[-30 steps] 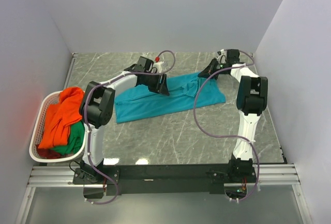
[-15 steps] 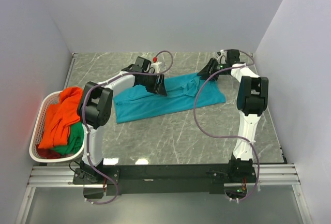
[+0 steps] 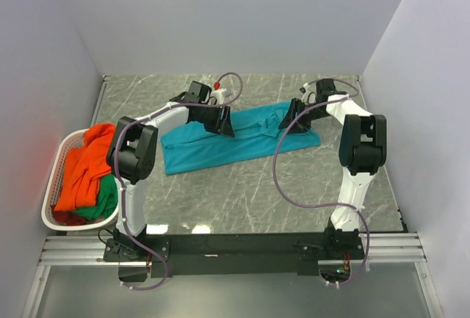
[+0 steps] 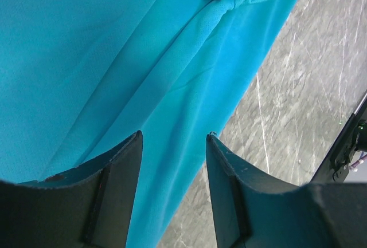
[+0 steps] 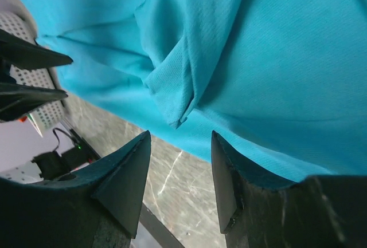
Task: Fold and stack the t-shirts
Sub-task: Fold the tshirt
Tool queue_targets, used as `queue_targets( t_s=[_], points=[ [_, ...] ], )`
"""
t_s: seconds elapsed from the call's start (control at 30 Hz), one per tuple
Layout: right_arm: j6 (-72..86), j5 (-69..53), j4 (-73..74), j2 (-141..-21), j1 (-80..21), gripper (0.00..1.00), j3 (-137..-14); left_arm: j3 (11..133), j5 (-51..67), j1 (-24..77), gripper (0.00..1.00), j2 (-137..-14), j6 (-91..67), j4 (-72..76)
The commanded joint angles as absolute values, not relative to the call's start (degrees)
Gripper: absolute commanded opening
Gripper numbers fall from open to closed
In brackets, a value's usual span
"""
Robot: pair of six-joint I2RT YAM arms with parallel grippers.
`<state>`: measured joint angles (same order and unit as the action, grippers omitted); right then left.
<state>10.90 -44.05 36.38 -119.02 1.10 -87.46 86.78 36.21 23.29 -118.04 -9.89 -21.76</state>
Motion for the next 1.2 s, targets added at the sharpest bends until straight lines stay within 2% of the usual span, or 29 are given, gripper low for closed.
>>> queue_targets(
  t_s=[0.0,0.43,0.87,1.17],
  points=[
    [8.88,-42.54,37.44,-118.47,0.26,0.54,-87.54,86.22,37.27,22.94,0.54,-114.26,-9.14,-20.83],
    [12.91,-44.29,33.32,-124.71,-3.60,0.53,-91.84,84.46,36.56,22.68,0.53,-112.76,-8.97,-20.92],
    [16.51,-45.62,30.68,-125.51,-7.64,0.51,-96.68,84.20,36.47,21.71,0.53,-112.41,-8.44,-21.71],
    [18.28,-45.26,29.62,-133.77,-9.40,0.52,-105.11,84.46,36.82,20.83,0.53,-112.68,-8.26,-22.06]
  ],
)
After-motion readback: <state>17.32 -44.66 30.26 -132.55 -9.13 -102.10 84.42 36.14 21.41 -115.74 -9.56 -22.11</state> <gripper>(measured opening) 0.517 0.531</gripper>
